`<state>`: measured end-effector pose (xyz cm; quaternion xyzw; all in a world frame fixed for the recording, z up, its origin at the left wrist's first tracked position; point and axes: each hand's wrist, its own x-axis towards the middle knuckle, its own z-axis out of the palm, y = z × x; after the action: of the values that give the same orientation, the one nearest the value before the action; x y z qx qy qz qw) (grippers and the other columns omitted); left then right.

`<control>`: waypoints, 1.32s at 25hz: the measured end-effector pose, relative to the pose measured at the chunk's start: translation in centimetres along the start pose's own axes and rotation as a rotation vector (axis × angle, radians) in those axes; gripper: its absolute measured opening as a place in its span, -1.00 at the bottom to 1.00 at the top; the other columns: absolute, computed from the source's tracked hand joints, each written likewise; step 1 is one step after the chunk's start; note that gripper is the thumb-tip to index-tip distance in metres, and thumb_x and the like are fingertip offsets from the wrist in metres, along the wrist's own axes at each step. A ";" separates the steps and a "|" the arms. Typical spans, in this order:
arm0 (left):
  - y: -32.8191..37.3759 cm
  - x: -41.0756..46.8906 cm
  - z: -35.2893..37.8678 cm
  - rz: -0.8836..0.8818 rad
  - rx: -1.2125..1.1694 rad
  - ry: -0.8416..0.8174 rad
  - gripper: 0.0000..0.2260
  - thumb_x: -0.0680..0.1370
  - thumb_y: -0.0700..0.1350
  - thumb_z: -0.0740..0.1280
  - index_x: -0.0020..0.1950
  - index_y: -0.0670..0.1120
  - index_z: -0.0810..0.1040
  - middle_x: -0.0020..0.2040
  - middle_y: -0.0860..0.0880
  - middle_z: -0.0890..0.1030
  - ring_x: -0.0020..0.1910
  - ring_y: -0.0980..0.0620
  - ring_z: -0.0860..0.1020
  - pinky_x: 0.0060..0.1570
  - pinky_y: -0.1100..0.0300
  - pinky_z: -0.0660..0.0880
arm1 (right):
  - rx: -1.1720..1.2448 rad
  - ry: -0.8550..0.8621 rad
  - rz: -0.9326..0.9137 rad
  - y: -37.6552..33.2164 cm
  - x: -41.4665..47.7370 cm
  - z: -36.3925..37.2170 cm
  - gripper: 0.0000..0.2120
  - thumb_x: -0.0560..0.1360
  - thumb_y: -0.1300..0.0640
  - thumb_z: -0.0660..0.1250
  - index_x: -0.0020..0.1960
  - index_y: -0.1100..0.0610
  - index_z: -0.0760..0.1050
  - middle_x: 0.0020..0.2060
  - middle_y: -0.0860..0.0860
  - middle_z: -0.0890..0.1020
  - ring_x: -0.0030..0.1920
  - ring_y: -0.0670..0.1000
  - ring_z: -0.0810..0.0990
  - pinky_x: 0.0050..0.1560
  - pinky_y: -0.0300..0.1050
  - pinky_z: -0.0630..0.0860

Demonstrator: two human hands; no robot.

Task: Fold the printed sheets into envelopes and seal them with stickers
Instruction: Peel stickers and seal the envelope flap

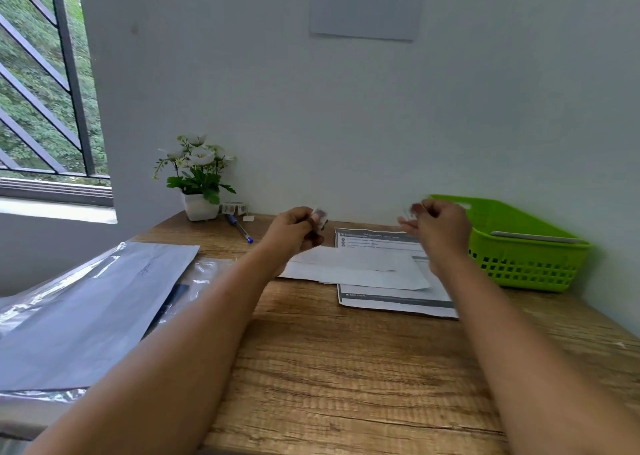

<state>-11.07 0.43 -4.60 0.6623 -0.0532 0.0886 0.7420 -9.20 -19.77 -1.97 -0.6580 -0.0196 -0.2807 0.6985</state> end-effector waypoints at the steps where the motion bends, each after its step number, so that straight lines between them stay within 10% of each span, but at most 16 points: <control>1: 0.1 0.2 -0.7 0.004 0.011 0.028 -0.89 0.59 -0.14 0.28 -0.06 -0.14 0.55 -0.12 -0.08 0.53 -0.25 0.05 0.53 -0.17 0.28 0.61 | 0.030 -0.021 0.059 0.1 0.3 -0.8 -0.80 0.54 0.31 0.29 -0.25 0.16 0.48 -0.17 0.16 0.60 -0.29 0.02 0.66 -0.24 -0.18 0.65; 7: 0.3 0.8 -3.6 0.145 0.879 0.235 -0.78 0.60 -0.01 0.24 0.02 -0.13 0.58 -0.16 -0.03 0.55 -0.23 0.03 0.55 -0.18 0.16 0.51 | -0.031 -0.227 0.112 0.2 0.1 0.0 -0.85 0.55 0.25 0.29 -0.17 0.10 0.54 -0.20 0.00 0.61 -0.28 -0.02 0.61 -0.26 -0.21 0.61; 11: -0.6 1.6 -7.1 0.024 1.496 0.317 -0.73 0.58 -0.04 0.24 0.21 -0.13 0.53 0.28 -0.12 0.37 0.15 -0.09 0.45 0.03 0.08 0.49 | -0.122 -0.281 0.113 0.4 0.1 -0.7 -0.78 0.57 0.22 0.25 -0.20 0.02 0.54 -0.19 -0.04 0.61 -0.23 -0.06 0.59 -0.19 -0.10 0.56; 18: -0.6 0.8 -6.9 -0.019 1.494 0.477 -0.62 0.53 -0.19 0.30 0.35 -0.09 0.39 0.35 -0.15 0.31 0.29 -0.16 0.35 0.12 -0.03 0.46 | -0.486 -0.295 -0.152 0.2 0.7 -1.3 -0.84 0.53 0.29 0.27 -0.06 0.16 0.62 -0.21 -0.03 0.60 -0.28 -0.17 0.48 -0.17 -0.18 0.51; 23: -0.9 0.7 -1.1 0.274 1.426 0.107 -0.70 0.56 -0.03 0.27 0.28 -0.03 0.45 0.30 -0.05 0.41 0.26 -0.07 0.41 0.20 0.01 0.44 | -0.734 -0.391 -0.306 -0.8 2.8 -2.3 -0.80 0.49 0.37 0.28 -0.06 0.19 0.65 -0.20 -0.01 0.62 -0.26 -0.22 0.50 -0.30 -0.59 0.34; 26: -1.5 0.8 2.8 0.308 1.369 -0.200 -0.69 0.58 0.08 0.24 0.29 0.04 0.45 0.37 -0.01 0.39 0.37 -0.05 0.33 0.33 0.02 0.28 | -0.764 -0.487 -0.316 -0.9 4.0 -2.6 -0.75 0.49 0.40 0.24 -0.01 0.18 0.64 -0.06 0.07 0.67 -0.06 -0.04 0.61 0.01 -0.31 0.50; 33: -1.9 3.2 8.6 0.207 1.205 -0.367 -0.67 0.59 -0.09 0.27 0.35 -0.04 0.40 0.28 -0.06 0.52 0.22 -0.04 0.47 0.16 0.17 0.36 | -1.026 -0.683 -0.266 3.2 4.6 -3.2 -0.67 0.55 0.33 0.20 0.27 0.11 0.34 -0.04 0.14 0.61 -0.13 0.05 0.52 -0.14 -0.15 0.41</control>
<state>-7.27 -8.08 -4.84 0.9593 -0.1839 0.0592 0.2059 -5.06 -24.55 -3.44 -0.9538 -0.1859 -0.1128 0.2075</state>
